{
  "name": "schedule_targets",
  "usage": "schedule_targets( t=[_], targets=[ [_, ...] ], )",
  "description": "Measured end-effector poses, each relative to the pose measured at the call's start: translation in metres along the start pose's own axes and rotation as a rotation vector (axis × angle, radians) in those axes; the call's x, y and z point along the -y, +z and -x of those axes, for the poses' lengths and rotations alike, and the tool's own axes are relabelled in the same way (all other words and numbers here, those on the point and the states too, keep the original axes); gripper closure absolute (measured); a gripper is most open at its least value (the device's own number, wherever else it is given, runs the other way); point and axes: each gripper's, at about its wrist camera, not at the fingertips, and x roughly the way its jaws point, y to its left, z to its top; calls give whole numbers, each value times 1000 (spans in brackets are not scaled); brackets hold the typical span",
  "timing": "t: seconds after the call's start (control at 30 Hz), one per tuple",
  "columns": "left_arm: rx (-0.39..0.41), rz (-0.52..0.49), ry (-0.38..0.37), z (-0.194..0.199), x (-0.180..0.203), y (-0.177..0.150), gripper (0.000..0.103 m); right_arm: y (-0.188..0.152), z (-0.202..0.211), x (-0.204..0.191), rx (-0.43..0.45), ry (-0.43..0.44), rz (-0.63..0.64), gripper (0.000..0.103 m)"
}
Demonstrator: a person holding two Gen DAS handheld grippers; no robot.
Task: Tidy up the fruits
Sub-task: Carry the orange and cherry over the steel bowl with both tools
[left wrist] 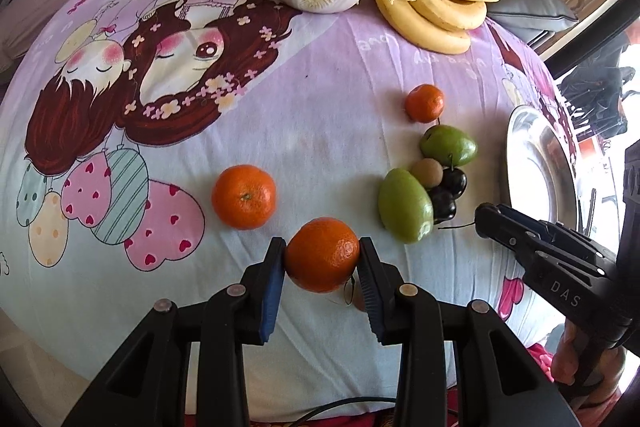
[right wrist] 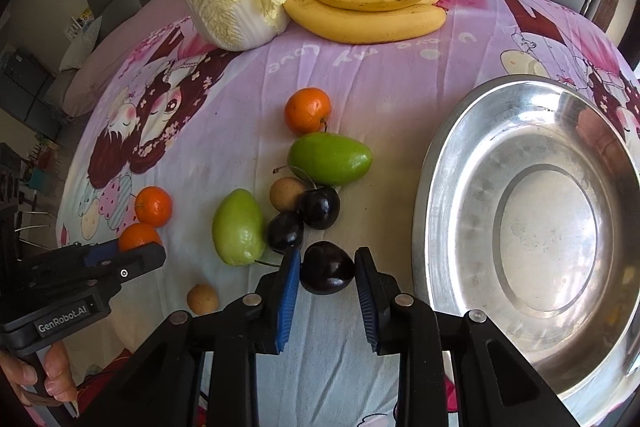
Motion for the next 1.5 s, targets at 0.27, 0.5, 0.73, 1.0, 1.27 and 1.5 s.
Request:
schedule_targets(
  t=[0.27,0.5,0.73,1.0,1.27,1.5],
  targets=[
    [51,48,-27,8,17,15,66,8,8,9,39,32,-38,73],
    [80,48,-44,11,43,26,66,12,24,28,87,39,-76,73],
    [73,-9,-58,5,87,37,66,15,41,63,134,27,-145,73],
    [59,-82,-86,-2,144,44,66,13,55,107,187,-50,-245,73],
    [19,-155,-86,-19,196,46,65,10,65,146,220,-115,-320,73],
    [-13,-168,-52,-40,219,53,65,9,66,167,218,-134,-375,73]
  ],
)
